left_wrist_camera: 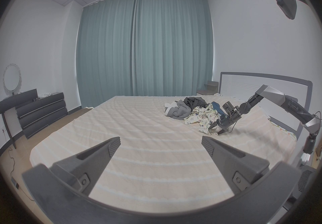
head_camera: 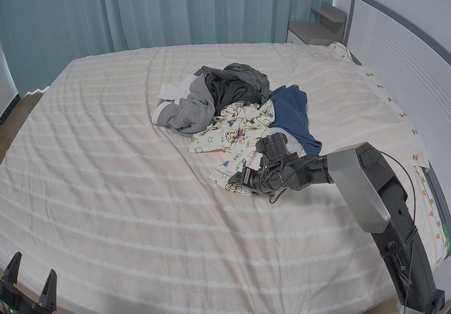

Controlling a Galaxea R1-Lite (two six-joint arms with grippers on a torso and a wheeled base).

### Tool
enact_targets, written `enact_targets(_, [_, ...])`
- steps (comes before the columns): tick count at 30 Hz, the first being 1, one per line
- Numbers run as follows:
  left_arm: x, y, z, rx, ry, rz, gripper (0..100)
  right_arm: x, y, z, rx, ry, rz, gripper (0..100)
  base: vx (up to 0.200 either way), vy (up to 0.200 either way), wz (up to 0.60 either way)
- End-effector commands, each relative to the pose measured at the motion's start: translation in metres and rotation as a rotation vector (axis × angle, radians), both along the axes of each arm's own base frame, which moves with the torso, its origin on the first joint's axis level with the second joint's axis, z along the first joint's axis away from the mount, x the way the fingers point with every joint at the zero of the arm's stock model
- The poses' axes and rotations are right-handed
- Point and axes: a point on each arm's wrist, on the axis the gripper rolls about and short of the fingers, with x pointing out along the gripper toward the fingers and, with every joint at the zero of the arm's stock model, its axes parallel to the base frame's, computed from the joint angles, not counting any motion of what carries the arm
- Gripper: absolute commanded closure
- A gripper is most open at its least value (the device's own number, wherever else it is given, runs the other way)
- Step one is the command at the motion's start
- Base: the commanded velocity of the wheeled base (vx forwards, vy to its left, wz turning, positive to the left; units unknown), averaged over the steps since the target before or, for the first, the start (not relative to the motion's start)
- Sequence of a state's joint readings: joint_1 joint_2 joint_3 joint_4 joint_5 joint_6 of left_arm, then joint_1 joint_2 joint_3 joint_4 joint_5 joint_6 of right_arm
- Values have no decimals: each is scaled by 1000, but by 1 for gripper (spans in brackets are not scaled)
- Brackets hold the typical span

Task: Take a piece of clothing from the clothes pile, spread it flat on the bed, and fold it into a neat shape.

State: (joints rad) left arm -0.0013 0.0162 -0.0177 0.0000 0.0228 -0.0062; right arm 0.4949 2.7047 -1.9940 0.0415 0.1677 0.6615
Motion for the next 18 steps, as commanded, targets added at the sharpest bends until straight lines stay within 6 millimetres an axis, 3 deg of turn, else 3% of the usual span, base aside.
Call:
enact_targets(1, [0,0,-5,0,0,0,0,-2,3,-16,-10,47,-11,100,0,0,0])
enact_targets(8, [0,0,-5,0,0,0,0,-3,4,-10,-2,45,-46,100,0,0,0])
enact_targets(14, [0,0,-5,0,0,0,0,-3,3,19,20,-2,-60,100,0,0,0])
enact_targets(16, [0,0,-5,0,0,0,0,-4,2,48,48,-51,-61,100,0,0,0])
enact_targets(18, [0,0,-5,0,0,2,0,-10,-2,60,49,-51,-60,100,0,0,0])
